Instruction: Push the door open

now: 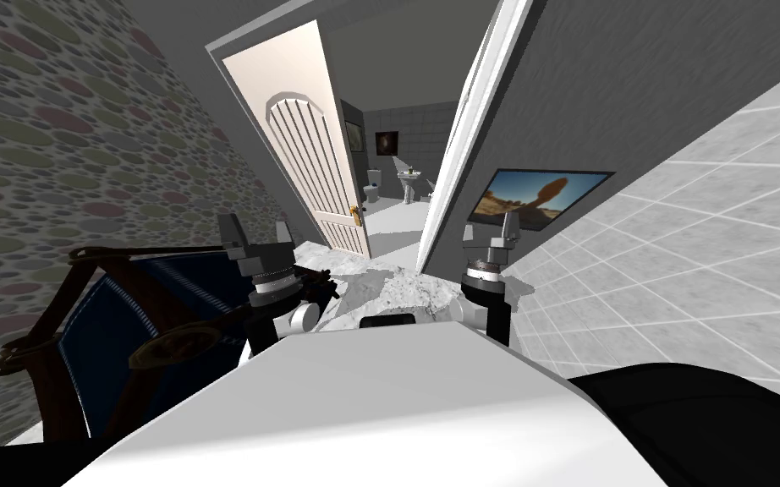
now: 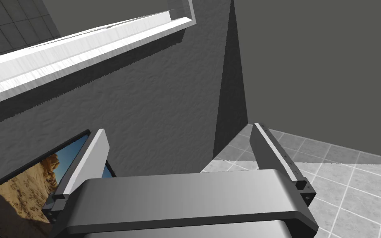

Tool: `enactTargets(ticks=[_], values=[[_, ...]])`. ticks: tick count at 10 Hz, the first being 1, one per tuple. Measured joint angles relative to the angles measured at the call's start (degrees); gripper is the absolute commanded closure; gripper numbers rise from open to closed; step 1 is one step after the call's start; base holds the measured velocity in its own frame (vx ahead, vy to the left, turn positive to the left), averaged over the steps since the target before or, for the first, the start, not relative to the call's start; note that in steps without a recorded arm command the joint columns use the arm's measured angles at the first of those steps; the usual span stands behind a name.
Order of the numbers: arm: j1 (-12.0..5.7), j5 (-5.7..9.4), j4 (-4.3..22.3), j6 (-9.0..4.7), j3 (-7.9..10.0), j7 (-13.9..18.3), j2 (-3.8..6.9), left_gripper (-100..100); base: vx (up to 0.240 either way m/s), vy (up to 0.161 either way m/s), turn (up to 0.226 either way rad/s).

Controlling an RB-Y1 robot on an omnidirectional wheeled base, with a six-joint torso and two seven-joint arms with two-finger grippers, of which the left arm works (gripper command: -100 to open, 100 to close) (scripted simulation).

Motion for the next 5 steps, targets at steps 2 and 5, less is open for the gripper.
enactTargets(ticks=[2,5], values=[[-1.26,0.03,2.60,-0.14,-0.21,0.37,0.27,-100,0.086,0.059,-0.036],[-3.99,0.07,6.38,1.01,-0.73,0.56,0.51,-100,0.082,0.074,-0.033]])
